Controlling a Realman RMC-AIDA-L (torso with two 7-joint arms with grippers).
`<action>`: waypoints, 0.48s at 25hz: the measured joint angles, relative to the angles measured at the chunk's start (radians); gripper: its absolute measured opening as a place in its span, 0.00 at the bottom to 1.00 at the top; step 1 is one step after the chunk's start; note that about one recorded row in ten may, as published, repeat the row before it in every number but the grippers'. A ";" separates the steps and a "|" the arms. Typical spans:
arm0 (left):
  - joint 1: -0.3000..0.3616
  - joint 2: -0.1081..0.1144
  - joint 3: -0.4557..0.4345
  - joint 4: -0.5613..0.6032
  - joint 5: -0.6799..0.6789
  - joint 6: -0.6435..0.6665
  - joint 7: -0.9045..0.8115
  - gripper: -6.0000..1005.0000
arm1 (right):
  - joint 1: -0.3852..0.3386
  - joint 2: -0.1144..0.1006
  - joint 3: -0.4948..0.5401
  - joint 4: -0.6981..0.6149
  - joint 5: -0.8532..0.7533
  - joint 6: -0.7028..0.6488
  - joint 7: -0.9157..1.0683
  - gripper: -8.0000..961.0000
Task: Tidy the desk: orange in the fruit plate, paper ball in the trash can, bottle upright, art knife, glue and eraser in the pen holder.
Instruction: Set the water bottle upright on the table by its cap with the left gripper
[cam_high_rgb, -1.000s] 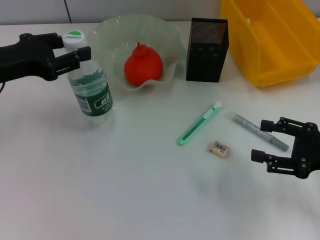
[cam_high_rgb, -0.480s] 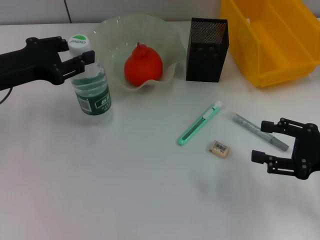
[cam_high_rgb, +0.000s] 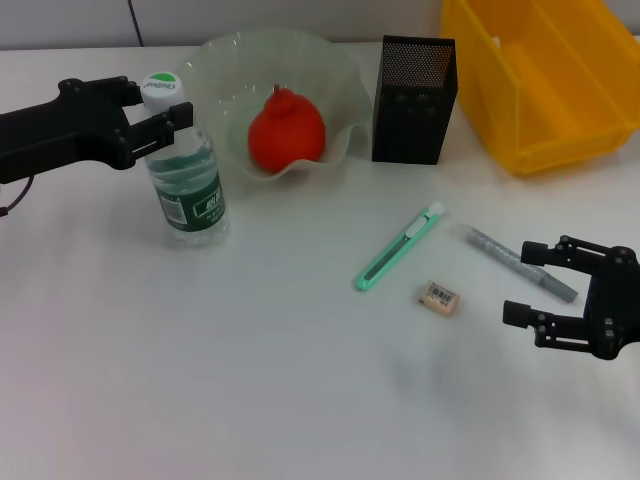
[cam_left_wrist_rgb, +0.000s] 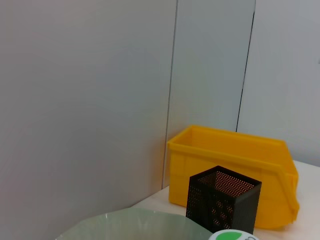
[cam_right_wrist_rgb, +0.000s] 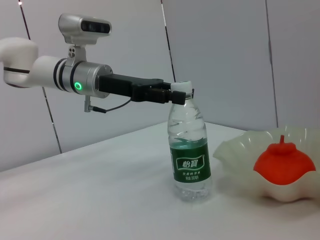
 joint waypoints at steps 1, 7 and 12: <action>0.000 0.000 0.000 0.000 0.000 0.000 0.000 0.44 | 0.000 0.000 0.000 0.000 0.000 0.000 0.000 0.83; 0.000 -0.002 0.004 -0.002 0.000 -0.006 0.009 0.44 | 0.002 0.000 0.001 -0.004 0.001 -0.003 0.008 0.83; -0.007 -0.001 0.002 -0.022 0.000 -0.007 0.013 0.44 | 0.004 -0.001 0.001 -0.003 0.000 -0.003 0.009 0.83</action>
